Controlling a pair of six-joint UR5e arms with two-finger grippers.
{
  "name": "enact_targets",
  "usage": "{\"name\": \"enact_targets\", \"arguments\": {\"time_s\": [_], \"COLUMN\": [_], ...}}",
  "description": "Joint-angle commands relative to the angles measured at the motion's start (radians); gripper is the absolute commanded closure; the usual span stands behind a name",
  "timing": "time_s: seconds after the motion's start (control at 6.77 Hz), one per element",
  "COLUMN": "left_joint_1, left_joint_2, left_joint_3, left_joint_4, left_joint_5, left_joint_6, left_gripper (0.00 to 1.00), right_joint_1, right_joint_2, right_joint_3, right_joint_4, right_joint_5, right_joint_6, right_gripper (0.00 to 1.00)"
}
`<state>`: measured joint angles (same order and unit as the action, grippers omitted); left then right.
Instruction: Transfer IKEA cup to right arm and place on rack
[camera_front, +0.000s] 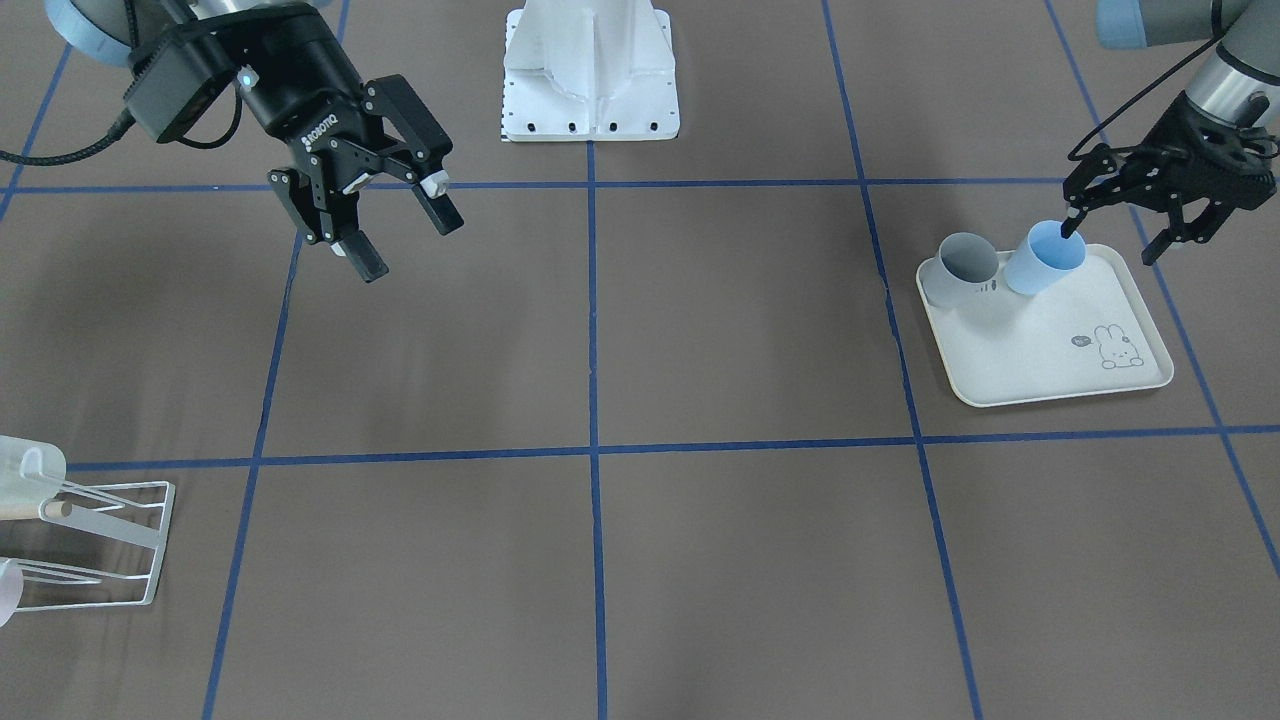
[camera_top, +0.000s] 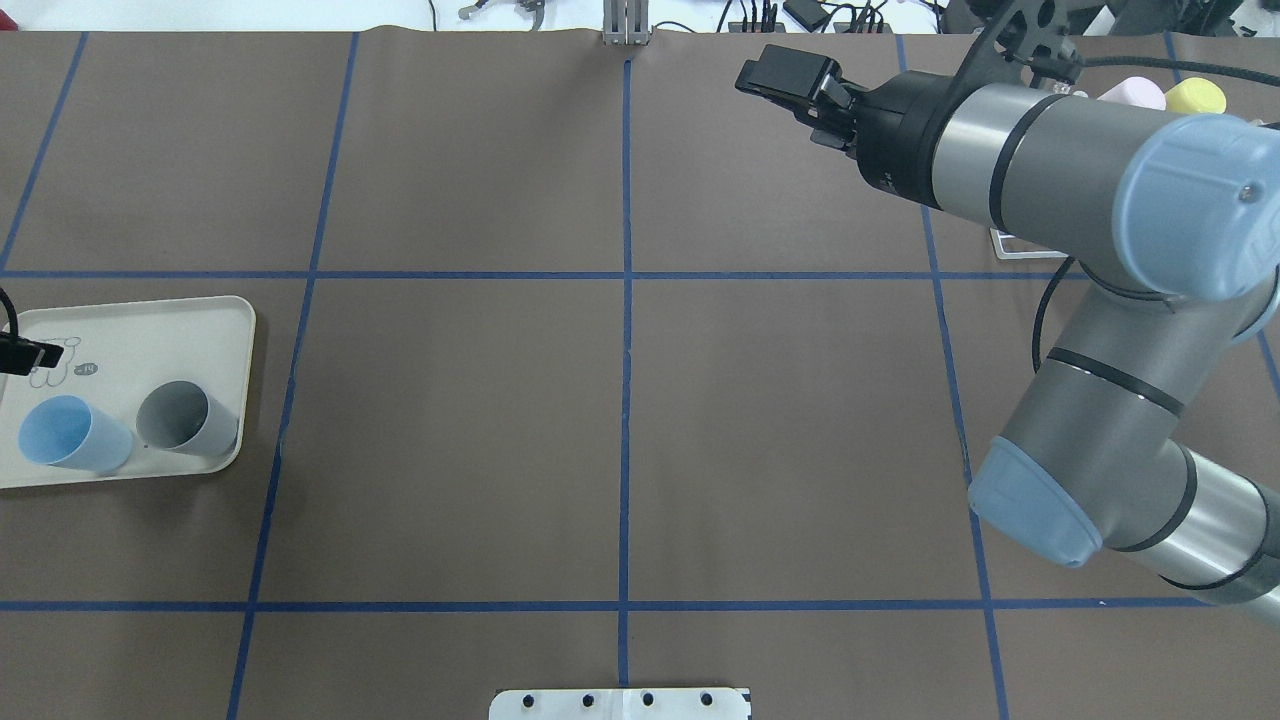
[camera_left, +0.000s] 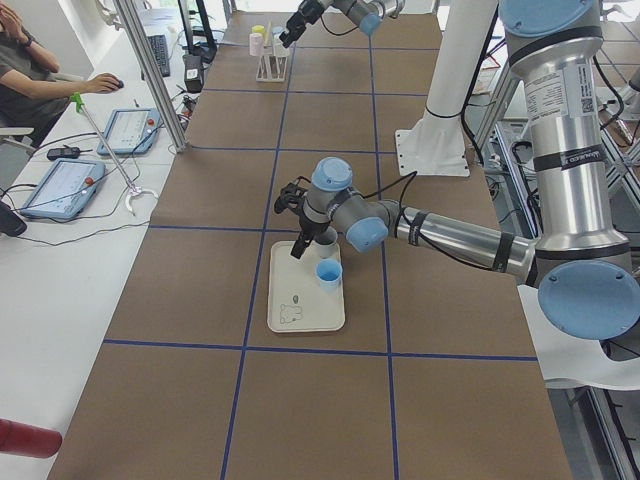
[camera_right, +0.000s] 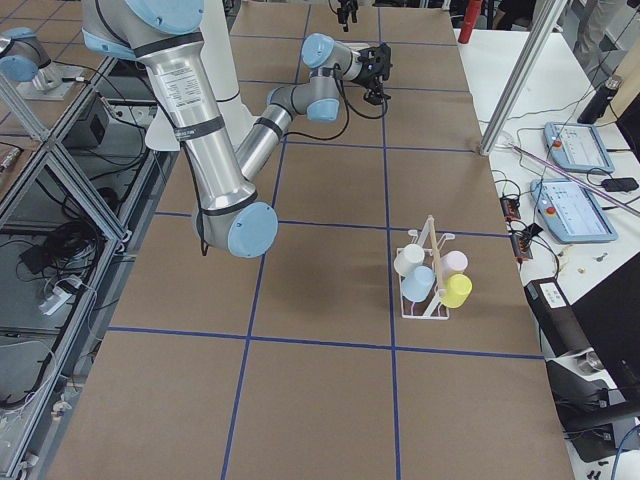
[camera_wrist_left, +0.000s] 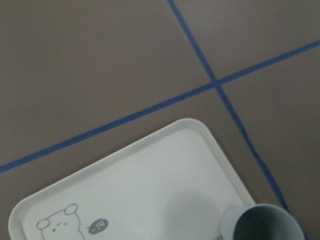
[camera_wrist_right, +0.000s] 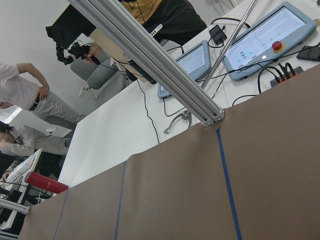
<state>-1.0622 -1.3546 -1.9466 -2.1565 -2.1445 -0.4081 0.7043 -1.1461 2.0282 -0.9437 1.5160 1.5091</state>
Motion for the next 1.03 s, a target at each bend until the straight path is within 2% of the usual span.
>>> {"name": "enact_targets", "arguments": {"time_s": [0.0, 0.15, 0.59, 0.89], "left_joint_1": [0.004, 0.007, 0.013, 0.018], "left_joint_2": [-0.008, -0.011, -0.008, -0.009], "left_joint_3": [0.075, 0.078, 0.087, 0.107], "left_joint_4": [-0.003, -0.003, -0.003, -0.002], "left_joint_5": [-0.001, -0.001, 0.000, -0.001], "left_joint_6": [0.035, 0.035, 0.037, 0.043], "left_gripper": [0.15, 0.19, 0.18, 0.18], "right_joint_1": [-0.009, -0.009, -0.009, -0.009], "right_joint_2": [0.012, 0.012, 0.012, 0.006], "right_joint_3": [-0.006, -0.008, -0.009, -0.034], "right_joint_4": [0.000, 0.000, 0.002, 0.055], "right_joint_5": [-0.010, -0.008, -0.010, -0.010], "right_joint_6": [0.003, 0.003, 0.003, 0.005], "right_gripper": [0.00, 0.00, 0.00, 0.00]}}
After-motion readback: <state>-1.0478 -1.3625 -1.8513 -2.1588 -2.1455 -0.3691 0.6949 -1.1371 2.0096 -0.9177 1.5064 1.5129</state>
